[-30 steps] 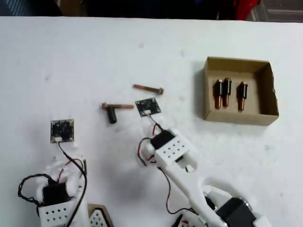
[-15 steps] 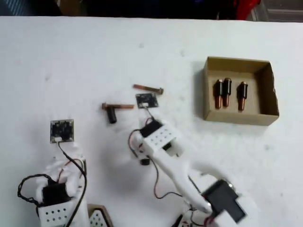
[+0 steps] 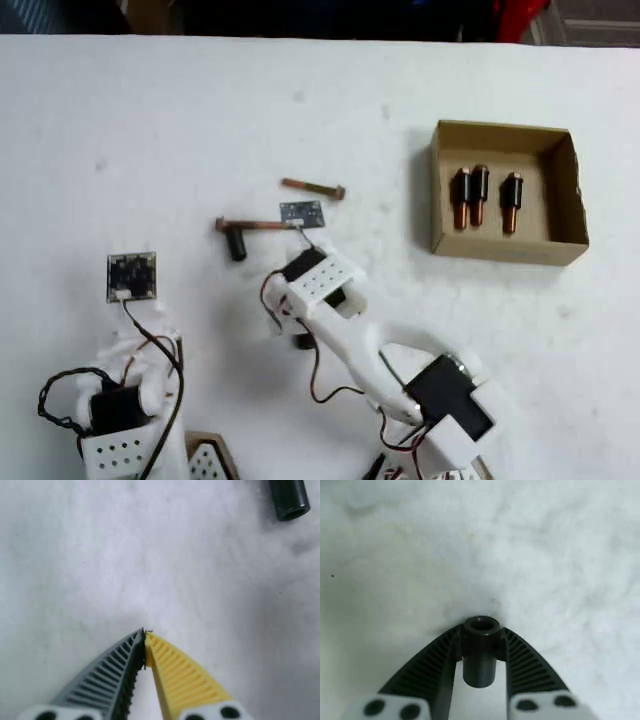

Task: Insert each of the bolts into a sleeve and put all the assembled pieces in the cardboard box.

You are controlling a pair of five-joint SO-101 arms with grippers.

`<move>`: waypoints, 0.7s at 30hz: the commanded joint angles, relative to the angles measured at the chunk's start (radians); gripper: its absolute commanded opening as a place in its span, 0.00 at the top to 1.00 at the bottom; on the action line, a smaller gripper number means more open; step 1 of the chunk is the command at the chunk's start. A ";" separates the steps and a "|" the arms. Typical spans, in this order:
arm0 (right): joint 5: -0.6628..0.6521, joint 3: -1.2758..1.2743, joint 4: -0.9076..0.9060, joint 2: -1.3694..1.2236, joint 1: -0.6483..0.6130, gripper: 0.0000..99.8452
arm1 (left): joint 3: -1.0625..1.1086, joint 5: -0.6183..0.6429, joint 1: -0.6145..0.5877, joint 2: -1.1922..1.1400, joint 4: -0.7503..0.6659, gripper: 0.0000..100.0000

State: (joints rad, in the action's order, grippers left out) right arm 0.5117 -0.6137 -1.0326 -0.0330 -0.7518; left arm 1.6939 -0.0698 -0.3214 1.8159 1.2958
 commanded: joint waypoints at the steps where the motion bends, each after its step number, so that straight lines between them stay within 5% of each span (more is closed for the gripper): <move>1: -0.043 0.037 0.012 0.002 -0.005 0.99 | -0.002 -0.003 -0.005 0.008 -0.011 0.98; 9: -0.072 0.041 0.012 0.010 0.137 0.98 | -0.002 -0.006 -0.005 0.008 -0.011 0.98; 21: -0.578 0.051 0.010 0.139 0.320 0.98 | -0.002 -0.009 -0.005 0.008 -0.009 0.98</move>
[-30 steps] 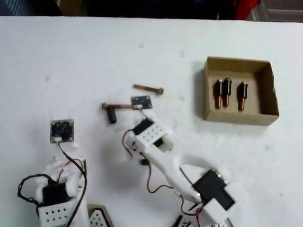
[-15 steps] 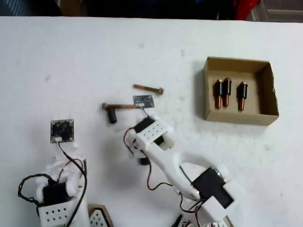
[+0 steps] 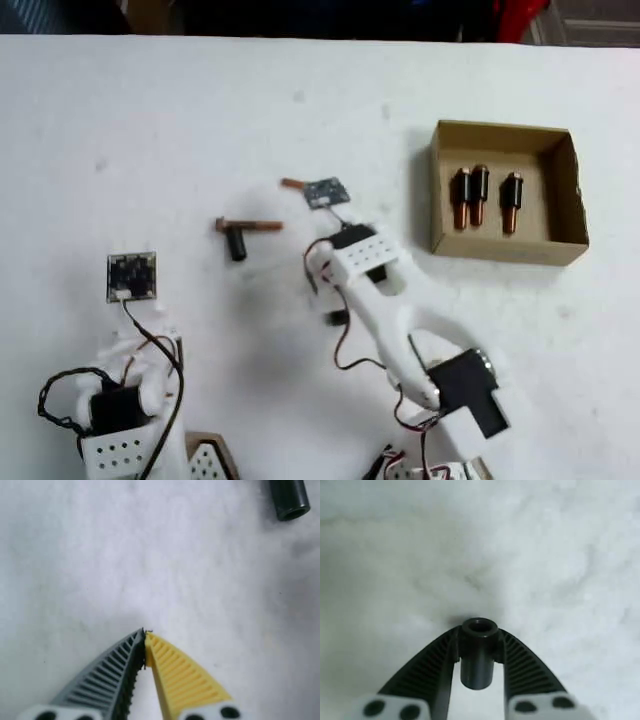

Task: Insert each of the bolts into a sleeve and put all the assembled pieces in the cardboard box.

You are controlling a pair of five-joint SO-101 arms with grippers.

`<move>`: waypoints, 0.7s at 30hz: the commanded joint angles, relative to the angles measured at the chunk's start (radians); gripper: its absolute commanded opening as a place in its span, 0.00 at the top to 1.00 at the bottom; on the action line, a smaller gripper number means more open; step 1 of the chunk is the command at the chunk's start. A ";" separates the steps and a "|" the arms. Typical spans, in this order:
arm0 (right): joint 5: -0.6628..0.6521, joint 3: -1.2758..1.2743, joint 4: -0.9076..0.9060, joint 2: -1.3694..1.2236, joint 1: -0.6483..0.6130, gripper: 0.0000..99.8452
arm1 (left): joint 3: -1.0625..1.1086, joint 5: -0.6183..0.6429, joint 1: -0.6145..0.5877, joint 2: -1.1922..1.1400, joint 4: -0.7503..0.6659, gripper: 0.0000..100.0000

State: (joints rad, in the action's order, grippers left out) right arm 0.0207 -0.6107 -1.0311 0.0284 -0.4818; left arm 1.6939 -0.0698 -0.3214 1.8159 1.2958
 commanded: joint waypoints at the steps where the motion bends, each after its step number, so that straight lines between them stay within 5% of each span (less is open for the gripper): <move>1: -0.115 0.048 0.008 0.091 0.067 0.98 | -0.002 -0.009 -0.005 0.008 -0.011 0.98; 10: -0.328 0.038 0.007 0.168 0.176 0.98 | -0.002 -0.012 -0.005 0.008 -0.015 0.98; 21: -0.344 -0.138 0.030 0.503 0.180 0.98 | -0.002 -0.012 -0.004 0.010 -0.031 0.98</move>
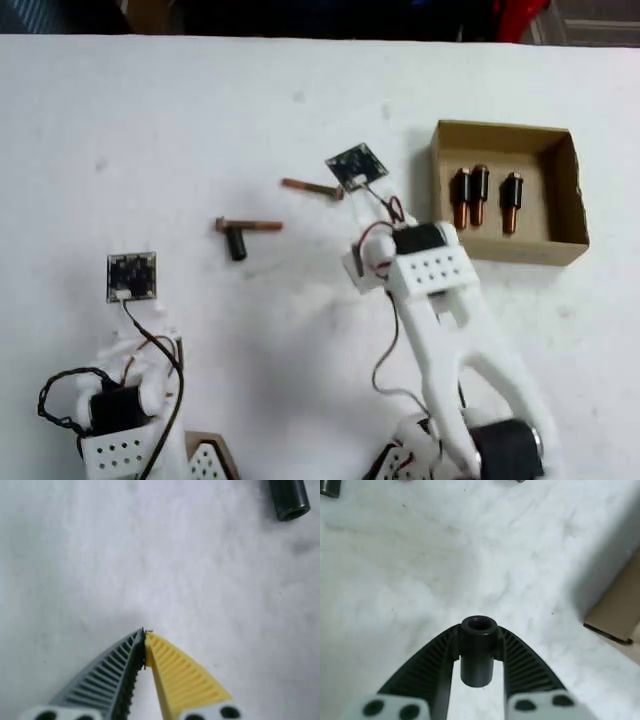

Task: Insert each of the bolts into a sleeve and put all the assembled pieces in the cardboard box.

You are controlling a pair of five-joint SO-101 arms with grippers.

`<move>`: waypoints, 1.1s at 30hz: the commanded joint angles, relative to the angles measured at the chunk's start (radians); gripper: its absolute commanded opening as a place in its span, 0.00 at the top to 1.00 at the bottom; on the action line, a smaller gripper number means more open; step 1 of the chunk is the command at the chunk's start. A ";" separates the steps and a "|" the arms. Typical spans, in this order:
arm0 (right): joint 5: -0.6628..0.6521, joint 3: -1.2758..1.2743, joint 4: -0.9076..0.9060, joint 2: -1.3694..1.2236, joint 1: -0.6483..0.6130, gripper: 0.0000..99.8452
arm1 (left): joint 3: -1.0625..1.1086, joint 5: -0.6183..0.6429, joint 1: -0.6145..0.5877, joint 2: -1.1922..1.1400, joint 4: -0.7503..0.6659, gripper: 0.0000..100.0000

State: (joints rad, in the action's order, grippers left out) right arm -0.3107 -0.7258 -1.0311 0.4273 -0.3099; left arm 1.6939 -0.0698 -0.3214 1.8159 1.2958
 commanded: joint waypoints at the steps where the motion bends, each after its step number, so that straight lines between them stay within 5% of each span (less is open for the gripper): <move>1: -0.012 -0.049 0.048 0.128 0.010 0.98 | -0.002 -0.012 -0.004 0.010 -0.035 0.98; 12: -0.012 -0.229 0.196 0.223 0.016 0.98 | -0.002 -0.014 -0.005 0.010 -0.135 0.98; 19: -0.012 -0.325 0.328 0.229 0.016 0.98 | -0.002 -0.293 -0.004 0.010 -0.117 0.98; 33: -0.012 -0.342 0.349 0.222 0.016 0.98 | -0.242 -0.295 0.044 0.005 0.014 0.98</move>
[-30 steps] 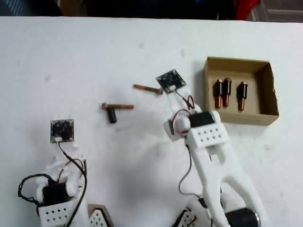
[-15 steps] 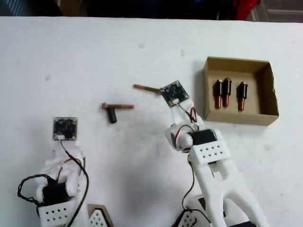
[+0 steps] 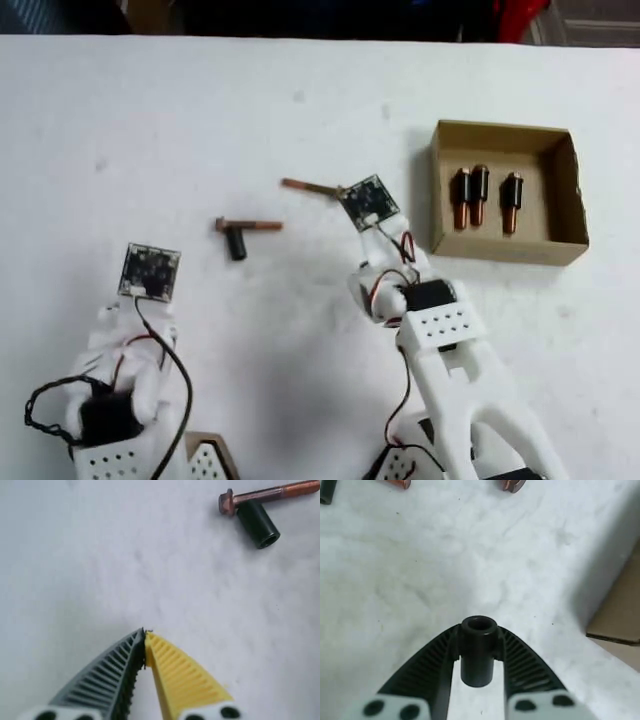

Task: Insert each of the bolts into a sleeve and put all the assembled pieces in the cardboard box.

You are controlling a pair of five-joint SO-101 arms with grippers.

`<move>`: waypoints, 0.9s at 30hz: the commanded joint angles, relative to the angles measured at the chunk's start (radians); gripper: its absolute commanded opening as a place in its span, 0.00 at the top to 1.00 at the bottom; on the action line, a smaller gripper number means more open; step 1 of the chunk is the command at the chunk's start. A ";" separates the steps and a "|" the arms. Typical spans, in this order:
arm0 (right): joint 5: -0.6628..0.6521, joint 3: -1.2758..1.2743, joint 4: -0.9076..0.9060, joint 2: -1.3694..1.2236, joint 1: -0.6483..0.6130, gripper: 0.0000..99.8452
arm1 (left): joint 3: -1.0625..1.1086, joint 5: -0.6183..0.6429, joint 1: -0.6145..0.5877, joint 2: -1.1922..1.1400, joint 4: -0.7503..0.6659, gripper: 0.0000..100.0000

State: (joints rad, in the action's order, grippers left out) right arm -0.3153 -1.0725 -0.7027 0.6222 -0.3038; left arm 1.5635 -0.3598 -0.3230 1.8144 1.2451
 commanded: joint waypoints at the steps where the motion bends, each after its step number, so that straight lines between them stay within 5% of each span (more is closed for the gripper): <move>1: -0.008 0.005 0.021 0.027 0.010 0.98 | -0.124 -0.003 0.059 0.007 0.072 0.98; 19: 0.000 0.005 0.010 0.062 0.008 0.98 | -0.244 -0.002 0.079 -0.004 0.126 0.98; 27: 0.000 -0.031 -0.101 0.311 0.004 0.98 | -0.416 0.014 0.081 -0.344 0.109 0.98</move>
State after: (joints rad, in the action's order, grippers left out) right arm -0.3153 -1.0940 -0.7902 0.8370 -0.3023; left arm 1.2950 -0.3598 -0.2570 1.6609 1.3694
